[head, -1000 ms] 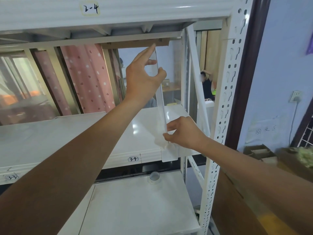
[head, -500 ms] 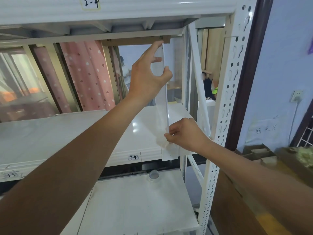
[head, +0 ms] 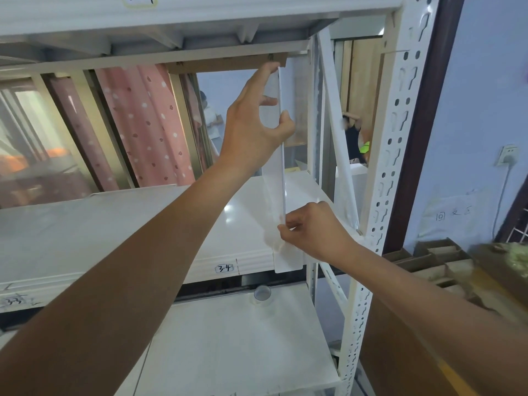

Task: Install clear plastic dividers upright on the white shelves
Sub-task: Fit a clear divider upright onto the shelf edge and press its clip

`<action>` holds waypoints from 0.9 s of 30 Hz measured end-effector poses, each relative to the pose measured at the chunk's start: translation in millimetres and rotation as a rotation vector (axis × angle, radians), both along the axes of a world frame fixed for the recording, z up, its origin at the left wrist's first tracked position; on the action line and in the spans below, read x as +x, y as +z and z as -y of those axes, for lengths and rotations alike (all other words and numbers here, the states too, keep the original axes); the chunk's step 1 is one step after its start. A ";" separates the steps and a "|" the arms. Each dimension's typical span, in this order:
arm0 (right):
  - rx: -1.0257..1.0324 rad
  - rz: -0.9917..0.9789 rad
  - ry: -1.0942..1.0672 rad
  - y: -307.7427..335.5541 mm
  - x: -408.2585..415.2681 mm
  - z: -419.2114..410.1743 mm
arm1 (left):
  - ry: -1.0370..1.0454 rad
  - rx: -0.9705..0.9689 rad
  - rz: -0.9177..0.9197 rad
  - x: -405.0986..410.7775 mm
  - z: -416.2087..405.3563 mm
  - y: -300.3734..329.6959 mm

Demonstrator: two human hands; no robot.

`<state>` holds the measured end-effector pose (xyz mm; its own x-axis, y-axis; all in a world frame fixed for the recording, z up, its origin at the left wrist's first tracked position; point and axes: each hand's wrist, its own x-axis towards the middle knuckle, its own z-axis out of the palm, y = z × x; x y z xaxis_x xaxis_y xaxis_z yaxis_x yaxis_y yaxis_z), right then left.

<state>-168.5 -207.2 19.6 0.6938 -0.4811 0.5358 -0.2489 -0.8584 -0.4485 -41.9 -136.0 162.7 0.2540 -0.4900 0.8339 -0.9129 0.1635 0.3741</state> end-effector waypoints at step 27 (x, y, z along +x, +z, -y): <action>0.060 0.063 0.049 3.3 -5.1 8.1 | -0.034 0.005 0.005 -1.9 0.1 6.2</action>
<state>-173.6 -215.2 22.9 0.6833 -0.4798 0.5503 -0.1769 -0.8401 -0.5128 -43.8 -136.1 168.9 0.2329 -0.5022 0.8328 -0.9088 0.1924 0.3702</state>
